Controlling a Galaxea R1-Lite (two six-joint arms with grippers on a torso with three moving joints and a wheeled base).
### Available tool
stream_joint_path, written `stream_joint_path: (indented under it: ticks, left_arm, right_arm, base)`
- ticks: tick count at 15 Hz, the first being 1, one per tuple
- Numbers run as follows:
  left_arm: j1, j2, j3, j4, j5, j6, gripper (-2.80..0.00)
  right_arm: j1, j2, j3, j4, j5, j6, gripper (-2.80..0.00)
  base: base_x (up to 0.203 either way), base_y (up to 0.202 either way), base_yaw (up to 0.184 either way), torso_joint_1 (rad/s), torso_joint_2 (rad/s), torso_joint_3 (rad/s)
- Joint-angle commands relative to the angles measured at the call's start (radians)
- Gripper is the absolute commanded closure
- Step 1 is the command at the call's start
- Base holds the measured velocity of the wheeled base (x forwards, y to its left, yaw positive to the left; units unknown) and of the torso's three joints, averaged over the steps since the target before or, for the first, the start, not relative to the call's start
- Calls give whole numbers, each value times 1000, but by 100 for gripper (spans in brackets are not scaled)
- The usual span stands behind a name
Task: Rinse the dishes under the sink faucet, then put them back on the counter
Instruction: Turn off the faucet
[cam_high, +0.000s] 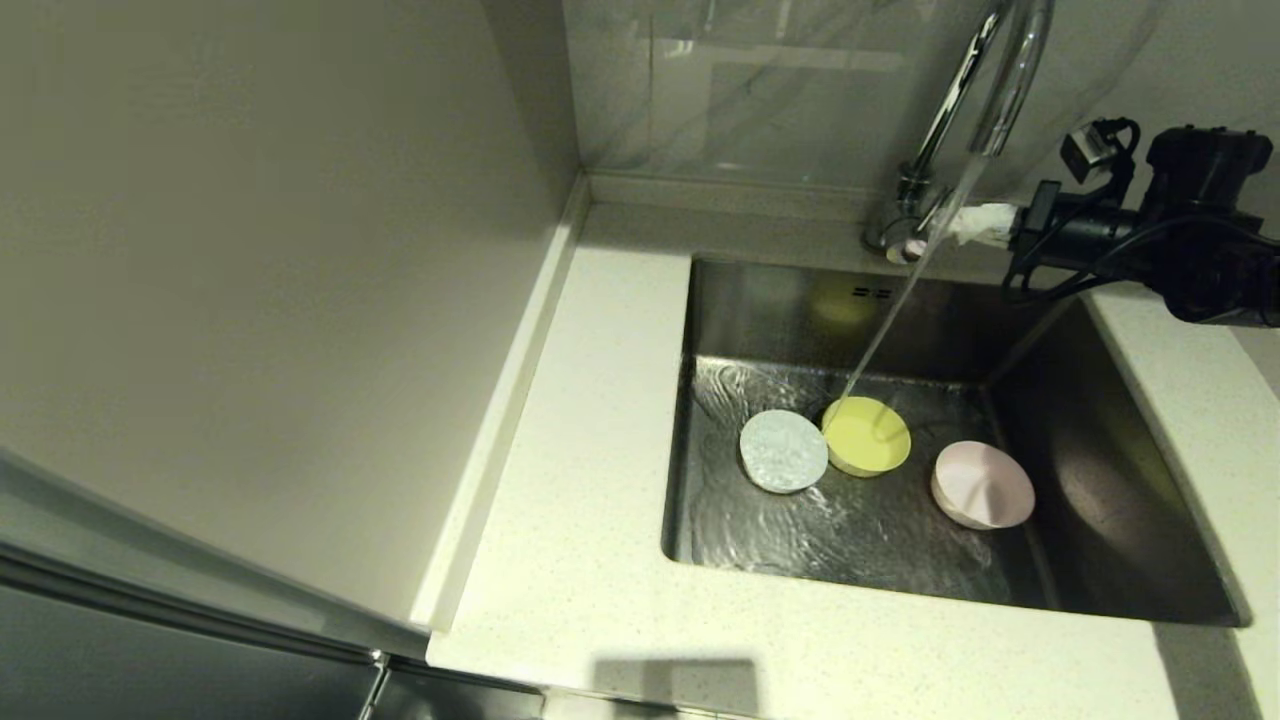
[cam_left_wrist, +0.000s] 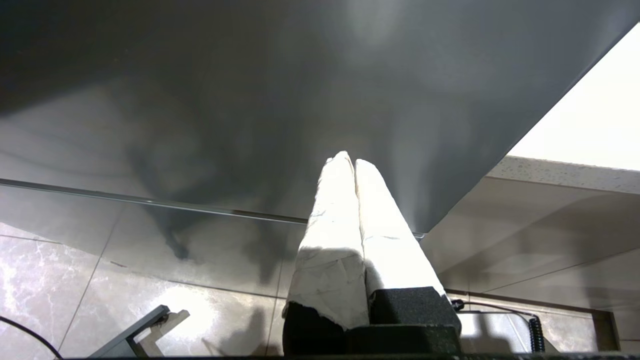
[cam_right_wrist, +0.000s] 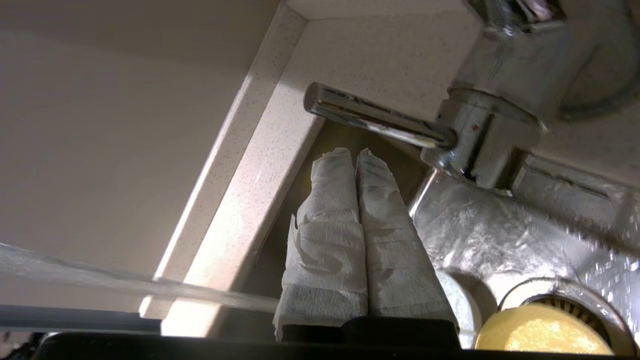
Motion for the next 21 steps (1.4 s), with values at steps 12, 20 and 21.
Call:
stream_joint_path:
  ticks: [12, 20, 21]
  left_arm:
    - [0, -2, 0, 0, 1, -1, 0]
    - [0, -2, 0, 0, 1, -1, 0]
    - [0, -2, 0, 0, 1, -1, 0]
  right_arm:
    - [8, 78, -5, -400, -29, -16, 0]
    - [24, 95, -3, -405, -65, -142, 0]
    - [30, 100, -3, -402, -83, -182, 0]
  base:
    - [0, 0, 0, 0, 0, 0]
    - [0, 0, 0, 0, 0, 0]
    - [0, 0, 0, 0, 0, 0]
